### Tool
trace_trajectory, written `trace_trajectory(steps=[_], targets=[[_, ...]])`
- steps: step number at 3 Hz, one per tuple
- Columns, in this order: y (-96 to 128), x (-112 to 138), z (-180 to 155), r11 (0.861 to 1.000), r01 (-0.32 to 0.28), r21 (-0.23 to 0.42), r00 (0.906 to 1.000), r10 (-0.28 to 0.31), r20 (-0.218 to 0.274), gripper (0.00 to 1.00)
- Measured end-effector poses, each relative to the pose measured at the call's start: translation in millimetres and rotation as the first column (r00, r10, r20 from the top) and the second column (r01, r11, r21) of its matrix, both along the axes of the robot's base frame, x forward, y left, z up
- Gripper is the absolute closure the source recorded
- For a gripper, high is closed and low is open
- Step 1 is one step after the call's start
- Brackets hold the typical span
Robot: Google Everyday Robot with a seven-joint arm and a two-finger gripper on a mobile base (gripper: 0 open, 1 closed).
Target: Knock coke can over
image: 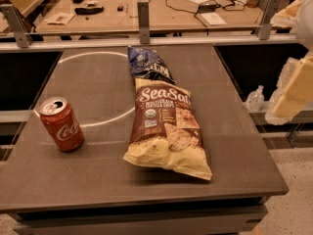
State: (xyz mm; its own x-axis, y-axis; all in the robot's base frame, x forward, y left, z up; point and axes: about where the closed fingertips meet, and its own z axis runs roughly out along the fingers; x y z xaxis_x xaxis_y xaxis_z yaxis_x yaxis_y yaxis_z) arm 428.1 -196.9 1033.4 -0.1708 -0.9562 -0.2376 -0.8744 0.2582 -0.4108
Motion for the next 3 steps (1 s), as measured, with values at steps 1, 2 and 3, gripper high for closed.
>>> trace_trajectory(steps=[1,2,3], targets=[[0,0,0,1.0,0.0,0.0,1.0,0.0,0.0,0.0],[3,-1,0,0.998,-0.034,0.056,0.9994,0.034,0.007,0.0],[-28,4,-24,0.979,-0.07,0.192,0.9968,0.061,0.051,0.0]])
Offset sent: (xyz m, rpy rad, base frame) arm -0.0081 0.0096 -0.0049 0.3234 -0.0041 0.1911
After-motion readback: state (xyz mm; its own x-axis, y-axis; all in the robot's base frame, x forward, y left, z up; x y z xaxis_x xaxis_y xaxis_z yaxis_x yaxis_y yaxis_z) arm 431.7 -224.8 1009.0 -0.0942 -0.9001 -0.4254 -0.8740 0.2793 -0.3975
